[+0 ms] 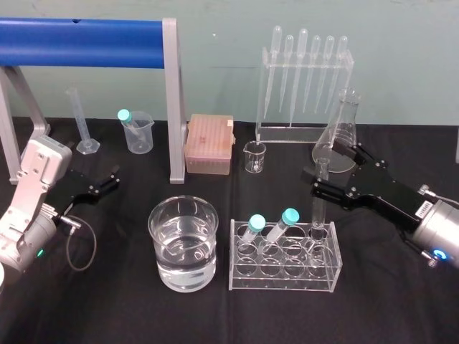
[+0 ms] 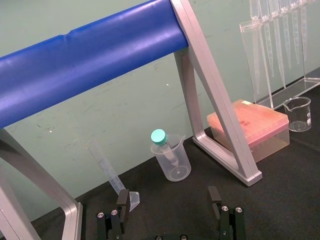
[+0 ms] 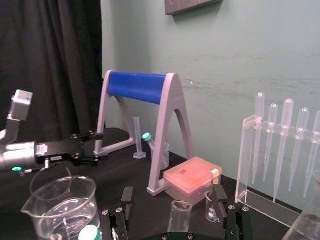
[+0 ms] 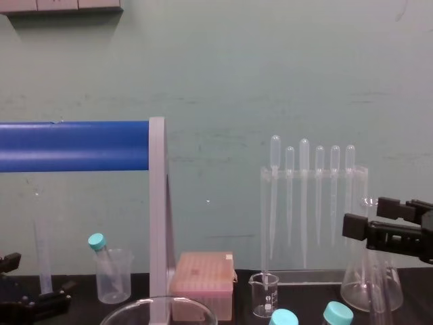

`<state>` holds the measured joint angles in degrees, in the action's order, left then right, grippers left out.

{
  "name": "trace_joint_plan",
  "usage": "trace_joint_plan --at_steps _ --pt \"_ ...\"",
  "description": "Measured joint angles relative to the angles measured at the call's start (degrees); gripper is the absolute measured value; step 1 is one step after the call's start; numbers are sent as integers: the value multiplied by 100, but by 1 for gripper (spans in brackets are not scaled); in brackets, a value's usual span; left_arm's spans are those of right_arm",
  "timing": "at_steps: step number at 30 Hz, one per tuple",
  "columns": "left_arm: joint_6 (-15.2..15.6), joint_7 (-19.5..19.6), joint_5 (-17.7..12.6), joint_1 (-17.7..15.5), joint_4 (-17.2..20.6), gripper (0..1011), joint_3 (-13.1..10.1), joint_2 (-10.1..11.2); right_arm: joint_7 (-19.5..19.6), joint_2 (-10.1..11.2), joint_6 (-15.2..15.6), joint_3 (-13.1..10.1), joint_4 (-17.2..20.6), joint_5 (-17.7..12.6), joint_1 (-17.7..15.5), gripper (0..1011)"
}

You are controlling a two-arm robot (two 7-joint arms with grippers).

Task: Hold the test tube with one hand and immerse one end into the beaker, then return it to the test tube rack.

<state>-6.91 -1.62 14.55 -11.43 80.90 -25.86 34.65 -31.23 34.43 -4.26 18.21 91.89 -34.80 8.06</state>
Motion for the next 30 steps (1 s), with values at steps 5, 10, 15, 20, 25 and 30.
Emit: trace_joint_plan --at_steps 5,10,15,20,25,30 --pt "0 0 0 0 0 1000 0 0 60 -127 112 54 -175 88 140 1000" --pt "0 0 0 0 0 1000 0 0 74 -216 209 133 -347 156 264 1000" --pt "0 0 0 0 0 1000 0 0 75 -261 289 171 -458 190 305 1000" --pt "0 0 0 0 0 1000 0 0 82 -244 333 149 -467 187 254 1000" --pt "0 0 0 0 0 1000 0 0 87 -221 363 116 -469 162 202 1000" --pt "0 0 0 0 0 1000 0 0 67 -217 385 111 -487 140 202 1000"
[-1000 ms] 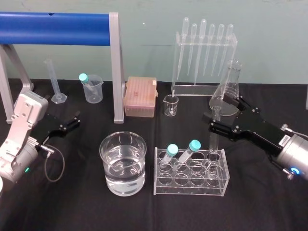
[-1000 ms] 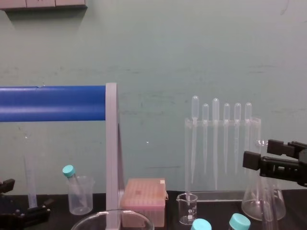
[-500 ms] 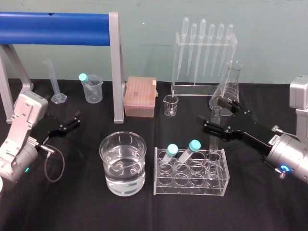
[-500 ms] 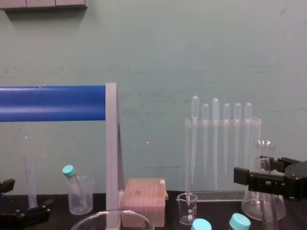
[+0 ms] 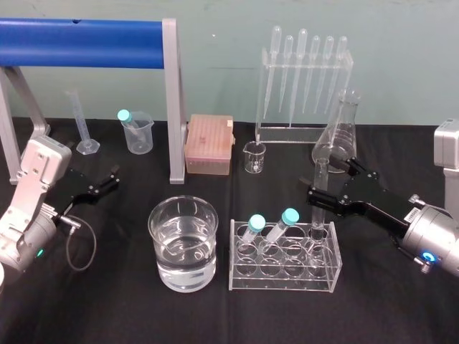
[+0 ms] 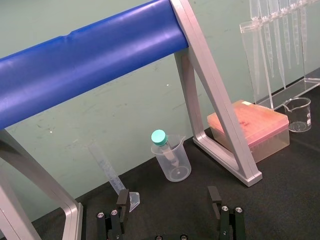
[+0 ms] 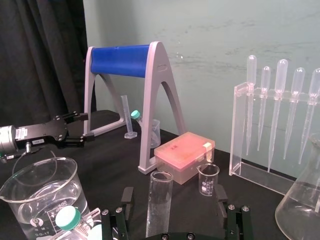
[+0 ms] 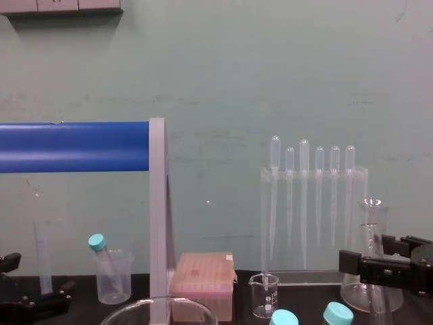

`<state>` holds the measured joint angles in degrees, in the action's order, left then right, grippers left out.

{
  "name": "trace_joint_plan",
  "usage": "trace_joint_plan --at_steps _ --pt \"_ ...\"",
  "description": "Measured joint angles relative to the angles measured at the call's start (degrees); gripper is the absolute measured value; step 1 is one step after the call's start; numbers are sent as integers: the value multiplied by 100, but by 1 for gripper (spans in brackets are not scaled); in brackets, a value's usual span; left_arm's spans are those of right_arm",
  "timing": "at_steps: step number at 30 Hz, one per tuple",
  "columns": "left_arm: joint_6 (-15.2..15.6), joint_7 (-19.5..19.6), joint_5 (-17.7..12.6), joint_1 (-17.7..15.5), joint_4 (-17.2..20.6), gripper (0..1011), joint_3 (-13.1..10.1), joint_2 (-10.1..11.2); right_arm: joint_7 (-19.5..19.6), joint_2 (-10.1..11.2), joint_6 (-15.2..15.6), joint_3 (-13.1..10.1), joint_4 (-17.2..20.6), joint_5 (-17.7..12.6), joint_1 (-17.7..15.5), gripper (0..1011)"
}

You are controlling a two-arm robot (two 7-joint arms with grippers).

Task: Hold the test tube with one hand and immerse one end into the beaker, then return it to the test tube rack.

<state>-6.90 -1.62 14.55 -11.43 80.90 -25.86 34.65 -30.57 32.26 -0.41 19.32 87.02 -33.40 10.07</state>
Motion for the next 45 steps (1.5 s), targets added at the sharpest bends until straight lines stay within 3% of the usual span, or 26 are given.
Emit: trace_joint_plan --at_steps 24,35,37,39,45 --pt "0 0 0 0 0 1000 0 0 -24 8 10 0 -2 -14 8 993" --pt "0 0 0 0 0 1000 0 0 -24 8 4 0 -1 -14 8 719" --pt "0 0 0 0 0 1000 0 0 -24 8 4 0 -1 -14 8 719" --pt "0 0 0 0 0 1000 0 0 -24 8 2 0 -1 -14 8 581" --pt "0 0 0 0 0 1000 0 0 -24 8 1 0 -1 -14 8 393"
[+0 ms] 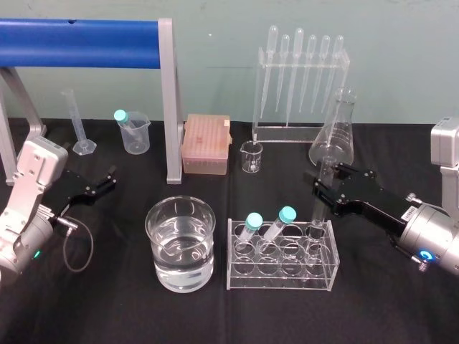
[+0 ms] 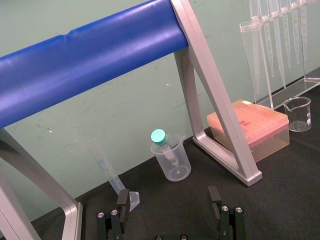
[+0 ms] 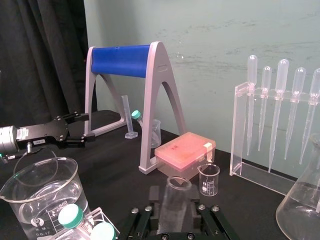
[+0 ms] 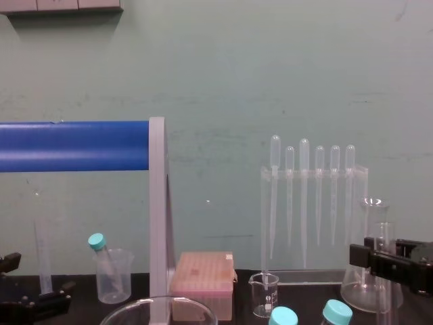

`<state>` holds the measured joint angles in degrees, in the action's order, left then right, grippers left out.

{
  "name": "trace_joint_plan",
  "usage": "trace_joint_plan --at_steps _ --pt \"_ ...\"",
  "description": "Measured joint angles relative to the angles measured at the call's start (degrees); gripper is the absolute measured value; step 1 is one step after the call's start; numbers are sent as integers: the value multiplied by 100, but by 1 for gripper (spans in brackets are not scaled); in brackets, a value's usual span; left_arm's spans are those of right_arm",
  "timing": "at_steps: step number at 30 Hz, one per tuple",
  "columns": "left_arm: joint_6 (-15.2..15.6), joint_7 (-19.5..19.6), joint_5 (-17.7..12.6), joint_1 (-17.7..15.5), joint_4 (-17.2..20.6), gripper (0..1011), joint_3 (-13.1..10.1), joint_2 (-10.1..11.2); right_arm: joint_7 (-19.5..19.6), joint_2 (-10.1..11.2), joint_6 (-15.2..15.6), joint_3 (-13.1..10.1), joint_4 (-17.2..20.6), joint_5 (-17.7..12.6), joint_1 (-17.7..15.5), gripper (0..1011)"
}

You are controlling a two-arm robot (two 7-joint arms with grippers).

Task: Hold the test tube with one hand and immerse one end into the beaker, then return it to the test tube rack.

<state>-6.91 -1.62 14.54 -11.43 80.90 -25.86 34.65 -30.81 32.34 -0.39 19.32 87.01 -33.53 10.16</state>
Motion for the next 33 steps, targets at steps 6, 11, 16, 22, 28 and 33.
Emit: trace_joint_plan --at_steps 6,11,16,22,28,33 --pt "0 0 0 0 0 1000 0 0 -2 0 -2 0 1 -4 0 250" --pt "0 0 0 0 0 1000 0 0 -2 0 -2 0 1 -4 0 250" --pt "0 0 0 0 0 1000 0 0 -3 0 -2 0 0 -2 0 250" --pt "0 0 0 0 0 1000 0 0 -3 0 1 -3 1 -7 0 250" --pt "0 0 0 0 0 1000 0 0 -34 7 7 -48 70 -116 -28 247" --pt "0 0 0 0 0 1000 0 0 -69 31 -1 -93 176 -234 -53 247"
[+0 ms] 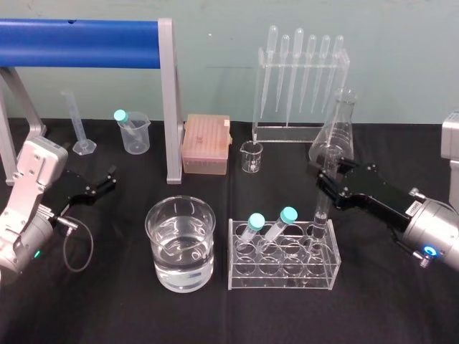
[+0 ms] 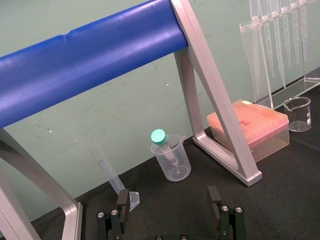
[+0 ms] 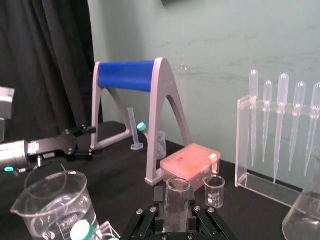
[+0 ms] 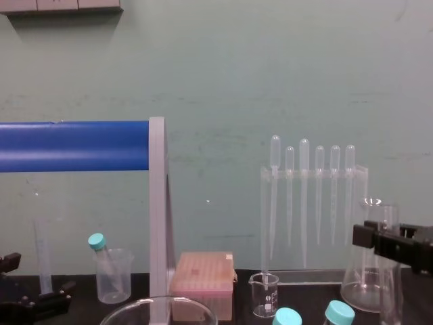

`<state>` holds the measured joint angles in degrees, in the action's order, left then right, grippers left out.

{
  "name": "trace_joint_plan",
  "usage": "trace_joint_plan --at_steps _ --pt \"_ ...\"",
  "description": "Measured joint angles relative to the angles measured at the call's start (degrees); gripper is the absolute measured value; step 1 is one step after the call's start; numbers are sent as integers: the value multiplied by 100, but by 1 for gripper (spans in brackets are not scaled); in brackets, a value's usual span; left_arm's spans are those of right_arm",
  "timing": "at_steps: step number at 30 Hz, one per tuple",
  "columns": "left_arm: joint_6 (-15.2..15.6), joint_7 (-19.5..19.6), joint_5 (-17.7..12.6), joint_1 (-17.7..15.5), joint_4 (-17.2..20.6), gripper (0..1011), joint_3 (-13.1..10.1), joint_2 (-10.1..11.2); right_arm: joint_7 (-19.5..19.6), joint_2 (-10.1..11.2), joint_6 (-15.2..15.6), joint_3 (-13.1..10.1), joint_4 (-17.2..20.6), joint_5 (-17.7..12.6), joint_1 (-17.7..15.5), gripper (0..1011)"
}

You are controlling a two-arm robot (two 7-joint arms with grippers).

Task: Hold the test tube with one hand and immerse one end into the beaker, then return it to the test tube rack.

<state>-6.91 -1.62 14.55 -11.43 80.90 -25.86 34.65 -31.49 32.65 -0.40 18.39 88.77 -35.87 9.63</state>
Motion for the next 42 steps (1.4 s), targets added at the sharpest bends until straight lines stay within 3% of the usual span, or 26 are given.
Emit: trace_joint_plan --at_steps 22,34,42 --pt "0 0 0 0 0 1000 0 0 -172 83 -297 -182 285 -423 97 242" --pt "0 0 0 0 0 1000 0 0 -244 -138 -583 13 -184 -135 564 242" --pt "0 0 0 0 0 1000 0 0 -235 -200 -594 70 -313 -33 650 242"
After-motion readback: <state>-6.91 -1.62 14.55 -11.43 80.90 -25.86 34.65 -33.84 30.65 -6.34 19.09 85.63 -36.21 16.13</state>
